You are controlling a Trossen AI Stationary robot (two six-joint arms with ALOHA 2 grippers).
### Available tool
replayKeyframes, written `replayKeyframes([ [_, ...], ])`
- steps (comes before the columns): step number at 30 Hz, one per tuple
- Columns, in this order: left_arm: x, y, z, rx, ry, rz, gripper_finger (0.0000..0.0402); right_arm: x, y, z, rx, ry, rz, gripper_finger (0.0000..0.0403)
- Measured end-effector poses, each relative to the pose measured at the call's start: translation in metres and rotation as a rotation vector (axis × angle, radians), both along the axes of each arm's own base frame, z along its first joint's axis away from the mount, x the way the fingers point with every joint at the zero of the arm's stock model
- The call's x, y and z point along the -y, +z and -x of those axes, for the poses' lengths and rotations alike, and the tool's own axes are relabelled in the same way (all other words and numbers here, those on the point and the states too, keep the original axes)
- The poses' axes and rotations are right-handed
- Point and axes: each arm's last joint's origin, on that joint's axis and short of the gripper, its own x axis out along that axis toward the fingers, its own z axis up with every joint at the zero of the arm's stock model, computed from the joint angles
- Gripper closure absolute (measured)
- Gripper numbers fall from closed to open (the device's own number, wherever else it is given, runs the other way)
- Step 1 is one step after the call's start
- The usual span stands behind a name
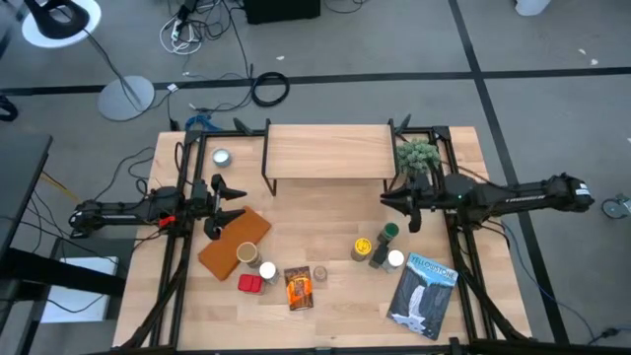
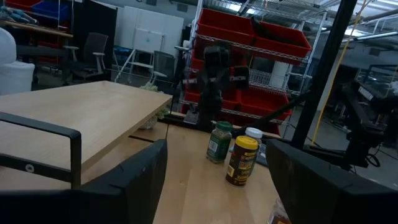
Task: Shelf spices
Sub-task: Put the yellow seasoning bottle on the shelf
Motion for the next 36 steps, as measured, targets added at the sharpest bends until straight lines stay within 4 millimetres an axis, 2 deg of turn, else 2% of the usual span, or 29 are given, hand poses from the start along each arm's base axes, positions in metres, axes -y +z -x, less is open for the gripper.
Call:
replayKeyframes([
  [8, 0.0, 0.0, 0.0, 0.0, 0.0, 0.0, 0.0124, -0.004, 0.075, -0.019, -0.375, -0.135, 0.11, 0.0361],
  [13, 0.0, 0.0, 0.0, 0.0, 0.0, 0.0, 0.0124, -0.015, 0.115, -0.052, -0.574, -0.17, 0.141, 0.0363],
  [19, 0.0, 0.0, 0.0, 0.0, 0.0, 0.0, 0.0124, -0.023, 0.15, -0.086, -0.836, -0.263, 0.048, 0.0362],
  [22, 0.0, 0.0, 0.0, 0.0, 0.0, 0.0, 0.0124, -0.026, 0.156, -0.099, -0.959, -0.292, -0.012, 0.0354],
  [26, 0.0, 0.0, 0.0, 0.0, 0.0, 0.0, 0.0124, -0.03, 0.154, -0.114, -1.082, -0.289, -0.087, 0.0326],
  [31, 0.0, 0.0, 0.0, 0.0, 0.0, 0.0, 0.0124, -0.041, 0.134, -0.133, -1.186, -0.229, -0.169, 0.0267],
  [36, 0.0, 0.0, 0.0, 0.0, 0.0, 0.0, 0.0124, -0.061, 0.112, -0.15, -1.281, -0.18, -0.165, 0.0197],
])
